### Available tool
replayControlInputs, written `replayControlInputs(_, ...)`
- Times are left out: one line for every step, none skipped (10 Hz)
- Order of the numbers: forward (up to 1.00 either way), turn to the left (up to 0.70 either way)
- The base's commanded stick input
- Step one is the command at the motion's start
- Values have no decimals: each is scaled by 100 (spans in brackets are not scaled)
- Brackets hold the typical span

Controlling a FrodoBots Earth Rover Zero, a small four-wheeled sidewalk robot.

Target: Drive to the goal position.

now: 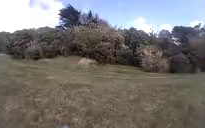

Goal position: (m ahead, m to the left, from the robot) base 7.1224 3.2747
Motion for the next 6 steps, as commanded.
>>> replayControlInputs(100, 2)
replayControlInputs(100, 2)
replayControlInputs(100, 26)
replayControlInputs(100, 31)
replayControlInputs(100, 37)
replayControlInputs(100, 10)
